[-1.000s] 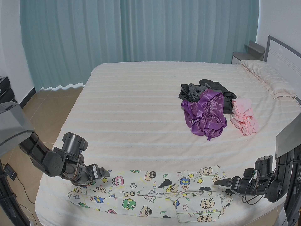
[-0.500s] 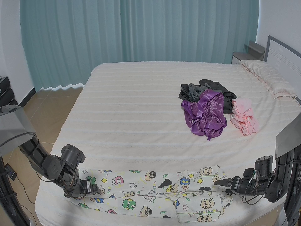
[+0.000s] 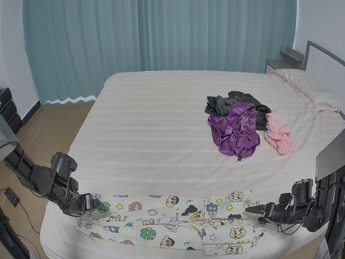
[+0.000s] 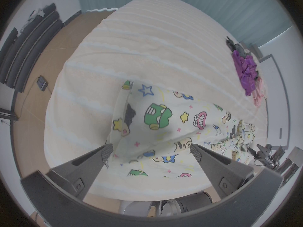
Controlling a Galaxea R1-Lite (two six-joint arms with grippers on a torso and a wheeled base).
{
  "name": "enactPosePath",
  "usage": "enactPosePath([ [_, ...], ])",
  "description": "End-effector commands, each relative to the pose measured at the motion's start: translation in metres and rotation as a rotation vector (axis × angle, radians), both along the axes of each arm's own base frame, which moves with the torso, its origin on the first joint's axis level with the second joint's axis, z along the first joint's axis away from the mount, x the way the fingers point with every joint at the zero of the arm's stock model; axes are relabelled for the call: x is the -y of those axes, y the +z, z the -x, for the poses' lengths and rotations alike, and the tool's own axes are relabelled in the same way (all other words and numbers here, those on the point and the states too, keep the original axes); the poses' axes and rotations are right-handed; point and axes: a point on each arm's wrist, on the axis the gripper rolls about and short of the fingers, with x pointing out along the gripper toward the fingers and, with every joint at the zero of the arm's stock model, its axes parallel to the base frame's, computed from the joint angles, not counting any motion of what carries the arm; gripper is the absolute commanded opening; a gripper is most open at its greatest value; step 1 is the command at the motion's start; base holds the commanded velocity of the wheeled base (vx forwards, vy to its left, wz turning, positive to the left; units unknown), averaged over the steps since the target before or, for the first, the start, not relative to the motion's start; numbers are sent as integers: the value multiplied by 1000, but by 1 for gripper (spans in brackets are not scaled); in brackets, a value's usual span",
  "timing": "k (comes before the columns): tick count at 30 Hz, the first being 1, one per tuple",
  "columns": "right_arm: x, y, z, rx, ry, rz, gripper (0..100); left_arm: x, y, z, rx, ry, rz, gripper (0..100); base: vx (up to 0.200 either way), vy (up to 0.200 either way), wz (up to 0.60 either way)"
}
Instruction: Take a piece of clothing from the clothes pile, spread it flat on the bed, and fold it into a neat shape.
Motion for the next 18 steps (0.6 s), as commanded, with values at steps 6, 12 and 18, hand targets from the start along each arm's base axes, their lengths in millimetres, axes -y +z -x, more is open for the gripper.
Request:
enactPosePath([
  [6,0,-1,5,-20,1,2,100,-28,-30,-14,-14,53,57,100,0,0,0],
  [12,0,-1,5,-20,1,2,100,-23,-35,-14,-9,30,70,100,0,0,0],
  [18,0,0,4,-18,1,2,100,-23,-38,-14,-18,29,66,100,0,0,0],
])
